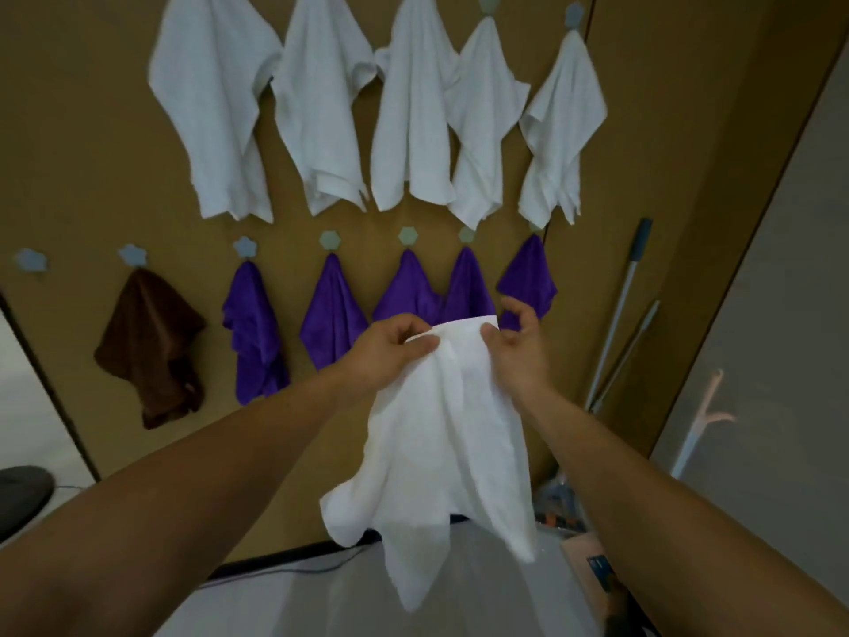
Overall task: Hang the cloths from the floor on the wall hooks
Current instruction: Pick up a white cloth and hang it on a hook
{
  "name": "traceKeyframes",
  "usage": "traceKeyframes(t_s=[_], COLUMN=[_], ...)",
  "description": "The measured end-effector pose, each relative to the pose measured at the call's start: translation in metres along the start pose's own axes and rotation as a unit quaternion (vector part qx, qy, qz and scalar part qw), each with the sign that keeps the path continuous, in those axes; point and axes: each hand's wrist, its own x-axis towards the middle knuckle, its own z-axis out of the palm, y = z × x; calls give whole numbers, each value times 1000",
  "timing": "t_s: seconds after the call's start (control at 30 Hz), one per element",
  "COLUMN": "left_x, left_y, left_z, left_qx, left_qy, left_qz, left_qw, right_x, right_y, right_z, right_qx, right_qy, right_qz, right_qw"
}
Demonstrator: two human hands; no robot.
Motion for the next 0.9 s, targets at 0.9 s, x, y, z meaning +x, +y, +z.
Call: traceKeyframes(t_s=[0.9], left_x=[-1], left_y=[38], left_z=[-130], left_qx=[144], left_qy=[131], left_qz=[44], left_qw=[980], right_x=[-29], right_y=[-57], right_z=[128], right_qx=[17], right_qy=[-188], right_qz=[17], right_qw=[982])
